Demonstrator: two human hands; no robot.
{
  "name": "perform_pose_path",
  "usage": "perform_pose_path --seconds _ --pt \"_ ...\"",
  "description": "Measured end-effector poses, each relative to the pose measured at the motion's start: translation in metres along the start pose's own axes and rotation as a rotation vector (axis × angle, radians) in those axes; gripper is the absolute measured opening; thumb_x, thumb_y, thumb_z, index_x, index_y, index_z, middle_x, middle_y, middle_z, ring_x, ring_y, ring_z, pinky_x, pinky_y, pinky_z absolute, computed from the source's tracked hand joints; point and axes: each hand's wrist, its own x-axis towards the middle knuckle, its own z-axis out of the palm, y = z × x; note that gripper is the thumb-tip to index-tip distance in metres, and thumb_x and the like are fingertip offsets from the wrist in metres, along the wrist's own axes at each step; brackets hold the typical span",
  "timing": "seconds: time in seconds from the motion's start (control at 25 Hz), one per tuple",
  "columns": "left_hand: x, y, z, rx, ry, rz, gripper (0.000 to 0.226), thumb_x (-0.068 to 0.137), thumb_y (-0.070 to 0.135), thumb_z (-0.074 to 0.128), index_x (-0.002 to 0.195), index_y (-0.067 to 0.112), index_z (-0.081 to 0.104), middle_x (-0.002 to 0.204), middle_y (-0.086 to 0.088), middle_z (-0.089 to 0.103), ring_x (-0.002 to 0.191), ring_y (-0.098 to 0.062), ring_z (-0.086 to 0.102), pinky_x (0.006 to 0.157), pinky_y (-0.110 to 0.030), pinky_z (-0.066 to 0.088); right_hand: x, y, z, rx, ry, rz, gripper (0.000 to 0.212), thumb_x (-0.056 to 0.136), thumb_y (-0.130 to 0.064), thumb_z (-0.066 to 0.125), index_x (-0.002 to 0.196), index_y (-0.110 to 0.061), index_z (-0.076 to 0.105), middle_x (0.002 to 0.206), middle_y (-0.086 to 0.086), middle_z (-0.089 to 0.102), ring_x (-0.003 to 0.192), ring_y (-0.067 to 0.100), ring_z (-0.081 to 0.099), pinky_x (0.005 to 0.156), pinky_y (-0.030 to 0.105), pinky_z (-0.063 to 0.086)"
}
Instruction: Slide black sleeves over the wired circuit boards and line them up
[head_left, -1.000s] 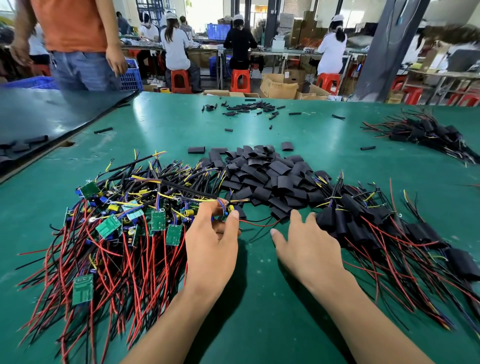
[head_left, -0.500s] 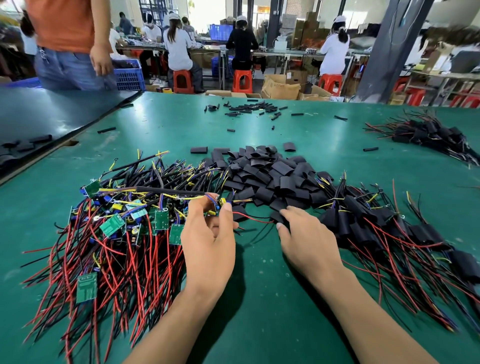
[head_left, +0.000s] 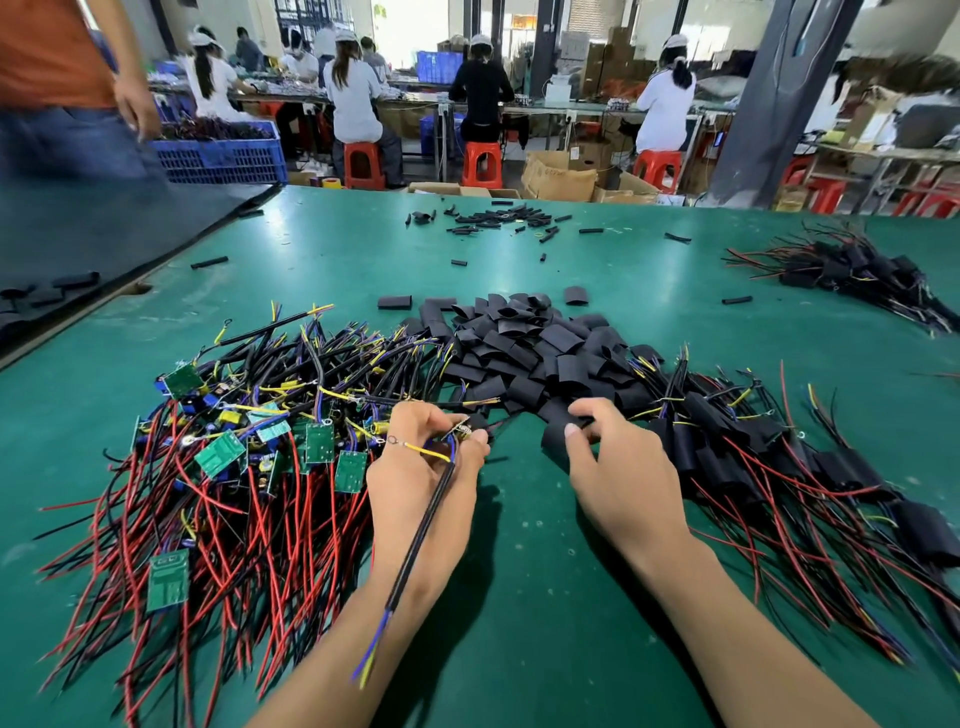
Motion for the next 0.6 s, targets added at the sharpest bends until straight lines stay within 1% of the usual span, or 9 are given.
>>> perform_pose_path --seconds 0.08,0.16,0.24,0.32,0.4,0.48,0.52,0.56,0.6 --pt "-0.01 0.0 0.0 -0.037 0.063 0.151 0.023 0.091 -0.003 0.063 0.089 0.014 0.048 0.085 -0.01 0.068 0.062 -0.025 0.068 0.061 -0.027 0.058 0.001 0.002 -0.003 -0.037 0.006 -0.022 0.022 0.101 -0.027 0.048 0.119 -0.029 0.06 0.112 -0.004 0.068 0.106 0.028 0.061 0.076 0.037 0.041" --pt "-0.021 0.002 -0.004 -0.063 0.092 0.234 0.017 0.092 0.003 0.063 0.097 0.017 0.055 0.074 -0.011 0.071 0.061 -0.027 0.07 0.058 -0.024 0.058 0.002 0.003 -0.004 -0.101 -0.017 -0.048 0.02 0.101 -0.027 0.046 0.111 -0.029 0.063 0.112 -0.003 0.065 0.103 0.028 0.06 0.075 0.037 0.042" --pt "-0.023 0.001 -0.005 -0.043 0.087 0.219 0.006 0.096 0.012 0.06 0.101 0.015 0.061 0.064 -0.006 0.072 0.059 -0.025 0.071 0.059 -0.022 0.058 0.002 0.003 -0.003 -0.114 -0.041 -0.052 0.019 0.1 -0.034 0.048 0.11 -0.029 0.064 0.112 -0.004 0.064 0.102 0.027 0.06 0.076 0.036 0.043" --pt "-0.021 0.003 -0.005 -0.06 0.069 0.17 0.006 0.099 0.016 0.056 0.098 0.015 0.062 0.063 0.002 0.072 0.061 -0.024 0.072 0.063 -0.03 0.06 0.003 0.004 -0.003 -0.112 -0.065 -0.047 0.028 0.096 -0.047 0.056 0.116 -0.03 0.064 0.116 -0.007 0.063 0.107 0.024 0.06 0.082 0.036 0.045" --pt "-0.021 0.007 -0.006 -0.14 0.085 0.126 0.009 0.1 0.016 0.055 0.093 0.014 0.061 0.067 -0.003 0.071 0.065 -0.025 0.074 0.065 -0.034 0.061 0.003 0.005 -0.003 -0.113 -0.094 -0.046 0.036 0.09 -0.051 0.063 0.119 -0.031 0.063 0.118 -0.009 0.062 0.109 0.021 0.06 0.085 0.035 0.045" --pt "-0.023 0.009 -0.006 -0.255 0.086 0.088 0.004 0.099 0.012 0.058 0.095 0.011 0.057 0.075 -0.01 0.071 0.069 -0.026 0.075 0.063 -0.028 0.06 0.004 0.008 -0.001 -0.069 -0.075 -0.05 0.035 0.089 -0.047 0.066 0.12 -0.03 0.064 0.118 -0.01 0.063 0.106 0.02 0.06 0.085 0.035 0.045" --pt "-0.023 0.011 -0.007 -0.293 0.082 0.071 0.005 0.097 0.009 0.06 0.097 0.011 0.055 0.076 -0.011 0.072 0.073 -0.025 0.075 0.064 -0.024 0.059 0.004 0.009 0.0 -0.009 -0.053 -0.048 0.035 0.089 -0.043 0.068 0.12 -0.028 0.065 0.117 -0.009 0.064 0.101 0.018 0.061 0.085 0.033 0.046" --pt "-0.023 0.01 -0.007 -0.317 0.078 0.056 0.011 0.094 0.005 0.063 0.098 0.011 0.054 0.076 -0.01 0.074 0.077 -0.024 0.076 0.068 -0.022 0.059 0.005 0.01 0.001 0.08 -0.029 -0.04 0.034 0.089 -0.039 0.07 0.121 -0.026 0.065 0.115 -0.007 0.064 0.093 0.014 0.061 0.086 0.031 0.046" --pt "-0.023 0.01 -0.007 -0.343 0.074 0.048 0.016 0.092 0.0 0.064 0.097 0.011 0.053 0.076 -0.009 0.075 0.079 -0.024 0.076 0.071 -0.023 0.059 0.005 0.01 0.001 0.179 -0.002 -0.029 0.034 0.088 -0.034 0.073 0.12 -0.024 0.066 0.11 -0.007 0.065 0.084 0.006 0.06 0.084 0.026 0.045"
